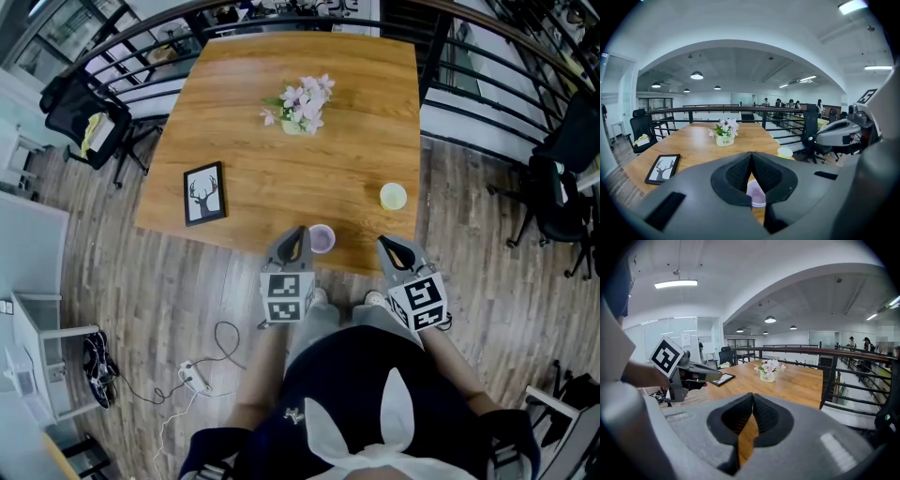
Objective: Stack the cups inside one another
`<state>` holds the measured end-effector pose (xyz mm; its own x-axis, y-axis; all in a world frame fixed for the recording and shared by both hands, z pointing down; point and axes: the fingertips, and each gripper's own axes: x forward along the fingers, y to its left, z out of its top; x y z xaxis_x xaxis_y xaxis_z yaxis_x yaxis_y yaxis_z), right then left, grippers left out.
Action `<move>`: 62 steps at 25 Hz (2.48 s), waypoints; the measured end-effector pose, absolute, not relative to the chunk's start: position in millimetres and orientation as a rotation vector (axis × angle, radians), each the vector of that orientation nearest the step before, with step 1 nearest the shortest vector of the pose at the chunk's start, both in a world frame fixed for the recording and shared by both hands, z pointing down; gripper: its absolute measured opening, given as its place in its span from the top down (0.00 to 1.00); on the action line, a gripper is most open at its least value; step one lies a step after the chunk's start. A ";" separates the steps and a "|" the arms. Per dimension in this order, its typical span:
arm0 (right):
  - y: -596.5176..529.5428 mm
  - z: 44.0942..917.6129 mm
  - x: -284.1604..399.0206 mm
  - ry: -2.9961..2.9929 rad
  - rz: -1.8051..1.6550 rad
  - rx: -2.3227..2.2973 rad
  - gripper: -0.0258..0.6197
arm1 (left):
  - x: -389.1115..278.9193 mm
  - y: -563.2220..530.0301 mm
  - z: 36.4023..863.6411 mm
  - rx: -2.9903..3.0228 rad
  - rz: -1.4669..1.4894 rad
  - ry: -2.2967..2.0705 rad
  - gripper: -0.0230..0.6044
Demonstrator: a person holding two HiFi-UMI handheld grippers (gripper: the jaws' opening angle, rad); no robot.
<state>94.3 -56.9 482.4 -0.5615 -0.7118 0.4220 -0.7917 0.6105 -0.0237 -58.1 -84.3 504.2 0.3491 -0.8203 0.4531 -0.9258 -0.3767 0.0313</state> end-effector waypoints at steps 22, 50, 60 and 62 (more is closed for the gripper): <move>-119.6 494.4 142.2 -2.348 0.326 1.310 0.44 | -59.2 -94.5 505.8 2.290 0.544 -1.555 0.94; -193.6 584.8 154.1 -2.207 0.482 1.134 0.44 | -43.5 -118.2 514.6 2.253 0.573 -1.534 0.94; -204.1 622.9 159.6 -2.135 0.498 1.090 0.44 | -47.7 -112.8 533.6 2.185 0.594 -1.550 0.94; -204.9 630.8 160.2 -2.112 0.501 1.084 0.39 | -49.7 -111.7 535.1 2.165 0.602 -1.560 0.94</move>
